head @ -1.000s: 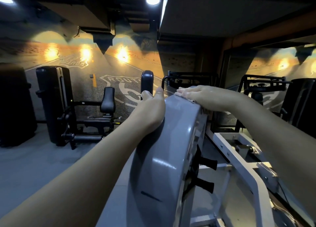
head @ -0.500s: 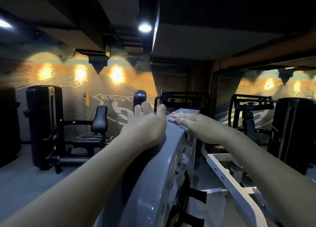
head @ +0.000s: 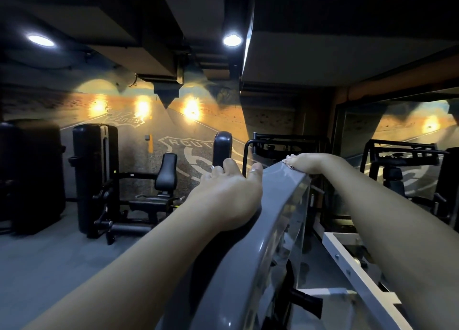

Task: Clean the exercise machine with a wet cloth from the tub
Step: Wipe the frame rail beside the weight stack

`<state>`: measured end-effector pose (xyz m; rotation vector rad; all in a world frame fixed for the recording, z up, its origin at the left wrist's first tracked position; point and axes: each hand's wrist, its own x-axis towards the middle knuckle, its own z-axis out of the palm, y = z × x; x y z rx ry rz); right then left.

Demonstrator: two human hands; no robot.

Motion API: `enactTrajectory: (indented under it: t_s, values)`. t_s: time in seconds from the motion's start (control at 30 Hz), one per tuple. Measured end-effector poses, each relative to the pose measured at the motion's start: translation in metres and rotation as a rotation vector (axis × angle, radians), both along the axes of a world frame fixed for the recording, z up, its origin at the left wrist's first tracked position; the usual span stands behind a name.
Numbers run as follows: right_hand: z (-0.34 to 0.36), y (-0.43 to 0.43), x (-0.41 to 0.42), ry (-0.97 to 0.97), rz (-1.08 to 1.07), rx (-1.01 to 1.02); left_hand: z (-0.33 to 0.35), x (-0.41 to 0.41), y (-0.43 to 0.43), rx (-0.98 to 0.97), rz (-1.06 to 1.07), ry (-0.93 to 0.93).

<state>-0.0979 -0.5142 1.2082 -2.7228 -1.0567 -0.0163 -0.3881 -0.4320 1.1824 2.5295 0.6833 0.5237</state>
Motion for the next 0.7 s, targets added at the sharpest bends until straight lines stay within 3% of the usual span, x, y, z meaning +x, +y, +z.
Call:
enactTrajectory:
  t_s: [0.2,0.43,0.6,0.7]
  values:
    - [0.003,0.006,-0.007,0.01,0.106,0.035,-0.004,0.003,0.003,0.026,0.028,-0.015]
    - [0.008,-0.014,-0.033,0.14,0.373,0.079,-0.001,0.0,0.007,-0.014,-0.025,-0.016]
    - [0.009,-0.018,-0.036,-0.022,0.451,0.097,0.0,-0.002,0.002,-0.051,0.002,-0.059]
    - [0.007,-0.019,-0.027,0.005,0.372,0.089,-0.001,-0.003,0.002,0.0,-0.008,-0.035]
